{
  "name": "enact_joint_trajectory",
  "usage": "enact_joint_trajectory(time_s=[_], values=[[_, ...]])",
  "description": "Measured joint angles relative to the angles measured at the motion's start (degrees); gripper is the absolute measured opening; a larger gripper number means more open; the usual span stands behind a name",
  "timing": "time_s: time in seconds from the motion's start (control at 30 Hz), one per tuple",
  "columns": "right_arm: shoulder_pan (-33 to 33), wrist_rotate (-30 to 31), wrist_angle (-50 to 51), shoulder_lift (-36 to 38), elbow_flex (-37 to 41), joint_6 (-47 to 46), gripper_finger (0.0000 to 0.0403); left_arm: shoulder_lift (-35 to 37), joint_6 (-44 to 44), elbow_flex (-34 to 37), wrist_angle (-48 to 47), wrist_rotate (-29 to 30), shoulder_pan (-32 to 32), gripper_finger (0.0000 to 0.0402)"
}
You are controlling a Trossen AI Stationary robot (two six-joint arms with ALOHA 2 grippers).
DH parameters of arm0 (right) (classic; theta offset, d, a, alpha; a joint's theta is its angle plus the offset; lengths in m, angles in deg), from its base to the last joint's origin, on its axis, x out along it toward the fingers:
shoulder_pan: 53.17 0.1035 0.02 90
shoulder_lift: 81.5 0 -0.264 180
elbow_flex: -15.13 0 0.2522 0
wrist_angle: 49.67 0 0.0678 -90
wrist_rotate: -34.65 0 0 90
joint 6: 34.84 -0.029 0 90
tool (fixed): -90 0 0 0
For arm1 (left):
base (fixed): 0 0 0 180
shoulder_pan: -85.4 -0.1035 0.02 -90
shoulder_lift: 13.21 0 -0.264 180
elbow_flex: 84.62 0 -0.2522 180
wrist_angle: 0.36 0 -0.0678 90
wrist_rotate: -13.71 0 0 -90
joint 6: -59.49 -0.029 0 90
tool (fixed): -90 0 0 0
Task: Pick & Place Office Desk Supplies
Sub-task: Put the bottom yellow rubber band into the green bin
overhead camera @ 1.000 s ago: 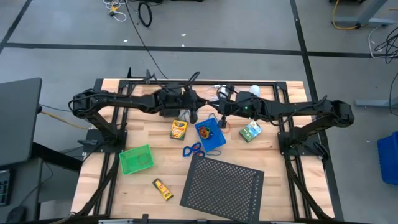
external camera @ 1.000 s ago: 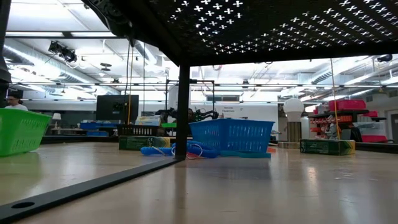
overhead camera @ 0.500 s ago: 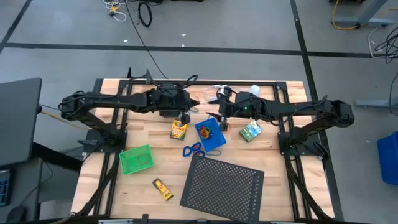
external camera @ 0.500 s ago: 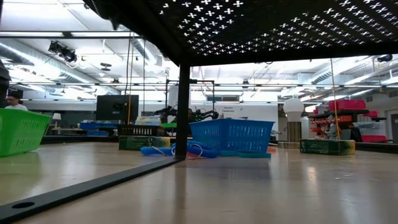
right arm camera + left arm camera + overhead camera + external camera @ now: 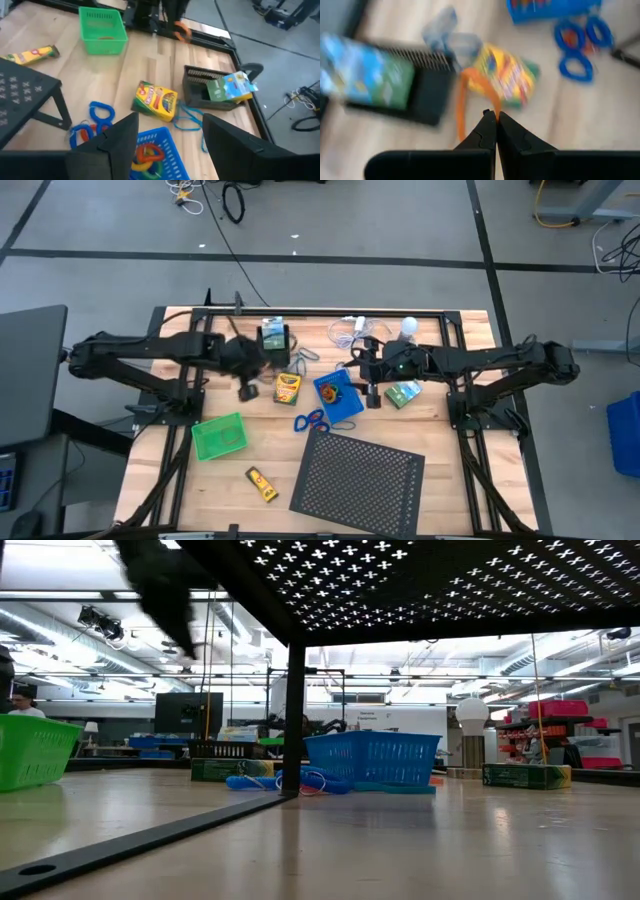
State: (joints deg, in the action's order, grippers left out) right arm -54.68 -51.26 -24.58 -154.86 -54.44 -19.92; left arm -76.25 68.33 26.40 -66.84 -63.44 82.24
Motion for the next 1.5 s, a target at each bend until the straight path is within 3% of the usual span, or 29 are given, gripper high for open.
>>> enact_joint_trajectory(time_s=[0.1,0.23,0.4,0.57,0.73,1.0,1.17,1.3,1.5], values=[[0.4,-0.1,0.5,0.0,0.0,-0.3,0.0228,1.0,5.8,0.0,-7.2,-3.8,4.1,0.0003],[0.4,-0.4,0.9,0.0,0.0,-1.2,0.0228,1.0,12.1,1.6,-10.0,-9.6,10.6,0.0003],[0.4,-1.8,2.3,0.0,0.0,-2.7,0.0228,0.9,20.8,11.3,-3.2,-19.1,17.7,0.0003],[0.7,-1.8,2.2,0.0,0.0,-2.4,0.0228,0.8,27.3,19.8,7.8,-21.1,21.6,0.0003],[0.7,-1.9,2.3,0.0,0.0,-3.2,0.0228,0.8,31.4,23.4,9.2,-21.6,24.0,0.0011],[0.7,-2.0,2.8,0.0,0.0,-4.2,0.0228,0.9,34.1,23.8,11.8,-22.4,27.7,0.0118],[0.7,-2.0,3.1,0.0,0.0,-4.2,0.0228,0.9,34.1,21.2,12.2,-18.4,28.8,0.02],[0.7,-2.0,3.4,0.0,0.0,-4.2,0.0228,0.9,36.8,20.4,7.7,-18.3,28.7,0.0258],[0.7,-2.0,3.7,0.0,0.0,-4.2,0.0228,0.9,40.2,20.6,3.2,-18.6,28.7,0.0302]])
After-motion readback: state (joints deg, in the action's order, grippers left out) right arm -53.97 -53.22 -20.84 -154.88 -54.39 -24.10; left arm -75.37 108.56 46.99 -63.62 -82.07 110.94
